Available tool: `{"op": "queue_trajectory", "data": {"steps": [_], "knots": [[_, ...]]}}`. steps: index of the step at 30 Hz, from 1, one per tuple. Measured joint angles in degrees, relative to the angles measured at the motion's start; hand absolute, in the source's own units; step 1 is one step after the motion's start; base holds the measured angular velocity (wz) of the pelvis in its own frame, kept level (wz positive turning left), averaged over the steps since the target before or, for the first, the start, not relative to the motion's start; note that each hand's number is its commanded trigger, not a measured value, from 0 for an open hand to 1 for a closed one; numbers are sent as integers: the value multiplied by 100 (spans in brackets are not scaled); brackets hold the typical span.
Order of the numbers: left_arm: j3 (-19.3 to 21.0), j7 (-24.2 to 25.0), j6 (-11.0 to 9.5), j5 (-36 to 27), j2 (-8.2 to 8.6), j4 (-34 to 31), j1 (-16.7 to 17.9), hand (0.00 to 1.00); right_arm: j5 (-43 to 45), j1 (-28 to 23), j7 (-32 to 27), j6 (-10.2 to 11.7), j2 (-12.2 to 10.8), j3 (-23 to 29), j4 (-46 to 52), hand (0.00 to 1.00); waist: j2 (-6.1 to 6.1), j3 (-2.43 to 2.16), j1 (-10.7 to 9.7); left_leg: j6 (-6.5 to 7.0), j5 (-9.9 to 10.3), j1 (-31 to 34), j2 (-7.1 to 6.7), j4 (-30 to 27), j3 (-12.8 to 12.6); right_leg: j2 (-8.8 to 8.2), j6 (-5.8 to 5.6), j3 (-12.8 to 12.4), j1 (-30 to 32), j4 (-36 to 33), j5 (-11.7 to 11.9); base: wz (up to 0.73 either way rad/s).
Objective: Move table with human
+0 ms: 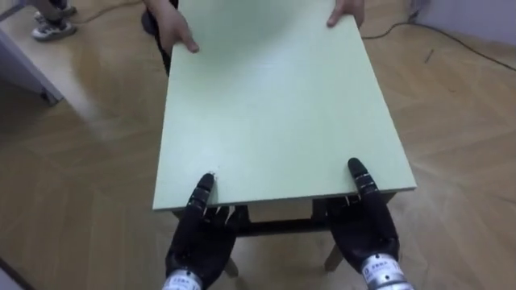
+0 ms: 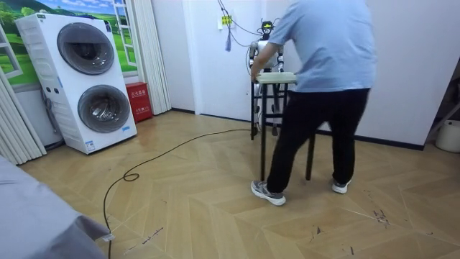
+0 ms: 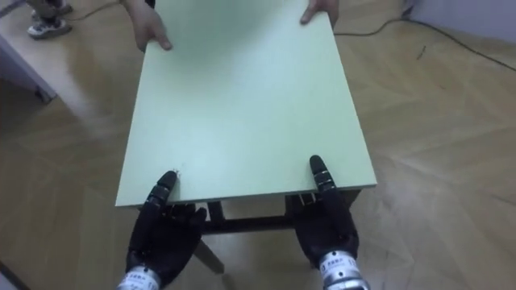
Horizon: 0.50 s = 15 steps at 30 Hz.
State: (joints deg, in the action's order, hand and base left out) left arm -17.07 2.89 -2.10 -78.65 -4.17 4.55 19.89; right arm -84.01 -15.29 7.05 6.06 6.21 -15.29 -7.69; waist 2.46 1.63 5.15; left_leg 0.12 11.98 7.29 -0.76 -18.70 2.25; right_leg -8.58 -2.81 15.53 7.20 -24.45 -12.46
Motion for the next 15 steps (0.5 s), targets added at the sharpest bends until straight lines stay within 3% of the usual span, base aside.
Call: {"op": "queue_trajectory", "data": {"steps": [4, 10, 15], "knots": [[17, -1, -7, 0, -93, 4, 80, 100, -7, -12, 0, -6, -13, -94, -109, 100, 13, 6, -1, -1, -5, -55, -14, -13, 319, 98, -29, 211, -409, 404, 104, 44], [43, -2, -90, 3, -105, -112, 132, 100, -90, 79, -4, 72, 20, -235, -96, 100, -20, -9, 177, -47, -74, 52, -51, -8, 599, 194, -49, 36, -526, 629, 94, 33], [38, -1, -145, 9, -131, -124, 140, 100, -243, 99, -7, 215, 94, -414, -102, 100, -154, -19, 274, -79, -225, 86, -79, 25, 740, 262, -50, 26, -881, 988, 94, 58]]}}
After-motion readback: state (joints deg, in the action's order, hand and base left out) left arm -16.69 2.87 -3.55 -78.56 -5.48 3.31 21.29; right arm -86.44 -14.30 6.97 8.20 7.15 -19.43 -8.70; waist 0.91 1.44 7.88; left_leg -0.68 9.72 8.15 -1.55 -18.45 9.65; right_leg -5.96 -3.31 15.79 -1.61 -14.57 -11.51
